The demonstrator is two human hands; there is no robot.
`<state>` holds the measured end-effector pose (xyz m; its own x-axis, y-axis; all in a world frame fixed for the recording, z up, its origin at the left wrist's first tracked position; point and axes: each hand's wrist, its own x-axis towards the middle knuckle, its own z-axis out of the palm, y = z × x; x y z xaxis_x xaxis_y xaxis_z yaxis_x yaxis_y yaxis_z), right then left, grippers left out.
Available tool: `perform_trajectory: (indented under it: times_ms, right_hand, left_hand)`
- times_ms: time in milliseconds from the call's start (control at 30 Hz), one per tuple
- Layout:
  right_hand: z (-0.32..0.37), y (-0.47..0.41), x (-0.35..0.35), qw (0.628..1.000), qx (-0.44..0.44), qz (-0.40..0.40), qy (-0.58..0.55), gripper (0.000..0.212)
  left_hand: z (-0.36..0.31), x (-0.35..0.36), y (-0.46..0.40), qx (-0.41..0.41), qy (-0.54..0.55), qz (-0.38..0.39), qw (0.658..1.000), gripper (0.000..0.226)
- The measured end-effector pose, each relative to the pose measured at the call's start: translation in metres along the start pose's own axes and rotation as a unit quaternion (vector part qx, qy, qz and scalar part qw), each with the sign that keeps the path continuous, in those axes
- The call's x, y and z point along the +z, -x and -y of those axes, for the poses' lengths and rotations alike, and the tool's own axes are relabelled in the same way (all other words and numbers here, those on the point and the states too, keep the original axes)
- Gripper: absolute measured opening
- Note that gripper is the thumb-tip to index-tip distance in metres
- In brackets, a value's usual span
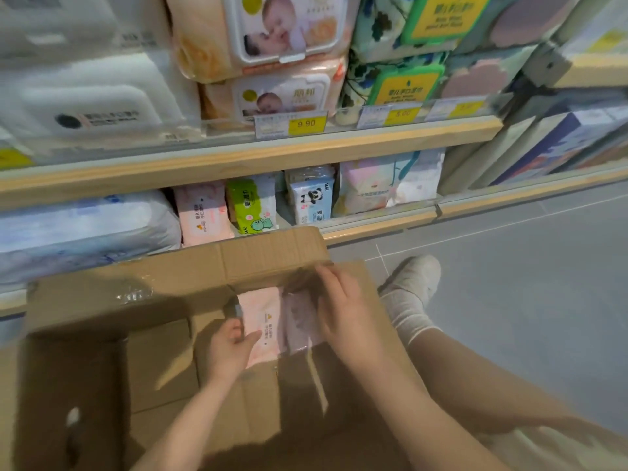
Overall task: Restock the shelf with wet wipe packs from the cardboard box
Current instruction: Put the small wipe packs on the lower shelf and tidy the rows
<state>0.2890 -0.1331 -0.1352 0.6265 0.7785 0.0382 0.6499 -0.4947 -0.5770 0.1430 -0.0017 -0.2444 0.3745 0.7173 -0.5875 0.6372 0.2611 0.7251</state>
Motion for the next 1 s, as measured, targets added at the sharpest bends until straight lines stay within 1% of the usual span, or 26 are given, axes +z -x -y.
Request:
perform_trajectory:
  times_ms: [100, 200, 233, 333, 433, 500, 567, 633, 733, 867, 933, 1000]
  right_hand:
    - [0.001, 0.009, 0.04, 0.994, 0.079, 0.068, -0.041, 0.051]
    - [-0.011, 0.016, 0.077, 0.974, 0.19, 0.12, -0.038, 0.044]
    - [-0.014, 0.017, 0.087, 0.967, 0.215, 0.132, -0.03, 0.043]
    - [-0.021, 0.016, 0.113, 0.954, 0.251, 0.167, -0.001, 0.047]
    - [-0.03, 0.009, 0.136, 0.936, 0.296, 0.19, 0.033, 0.046]
    - [-0.033, 0.002, 0.144, 0.925, 0.337, 0.17, 0.052, 0.046]
    - [-0.036, -0.004, 0.145, 0.924, 0.353, 0.137, 0.046, 0.045]
    - [-0.033, -0.007, 0.14, 0.918, 0.367, 0.141, 0.044, 0.04]
    - [-0.027, -0.007, 0.124, 0.93, 0.34, 0.137, 0.033, 0.026]
    - [-0.012, -0.002, 0.082, 0.96, 0.256, 0.109, -0.003, 0.016]
    - [-0.002, -0.001, 0.055, 0.972, 0.214, 0.095, -0.023, 0.015]
    - [0.01, -0.003, 0.03, 0.98, 0.175, 0.085, -0.04, 0.019]
  left_hand:
    - [0.011, -0.039, -0.001, -0.036, 0.005, -0.008, 0.999, 0.025]
    - [0.015, -0.062, 0.002, -0.042, 0.018, -0.001, 0.999, 0.019]
    - [0.019, -0.066, 0.002, -0.044, 0.026, 0.003, 0.999, 0.019]
    - [0.032, -0.073, -0.001, -0.06, 0.058, 0.005, 0.997, 0.019]
    - [0.048, -0.076, -0.005, -0.077, 0.059, 0.016, 0.995, 0.019]
    - [0.054, -0.079, -0.006, -0.089, 0.042, 0.03, 0.995, 0.021]
    - [0.057, -0.081, -0.006, -0.089, 0.033, 0.039, 0.995, 0.021]
    - [0.055, -0.084, -0.004, -0.089, 0.028, 0.04, 0.995, 0.021]
    - [0.049, -0.09, 0.001, -0.084, 0.023, 0.032, 0.996, 0.021]
    - [0.03, -0.105, 0.011, -0.057, 0.023, 0.037, 0.997, 0.022]
    - [0.018, -0.116, 0.016, -0.033, 0.011, 0.04, 0.999, 0.027]
    - [0.005, -0.128, 0.023, 0.005, 0.025, 0.04, 0.999, 0.028]
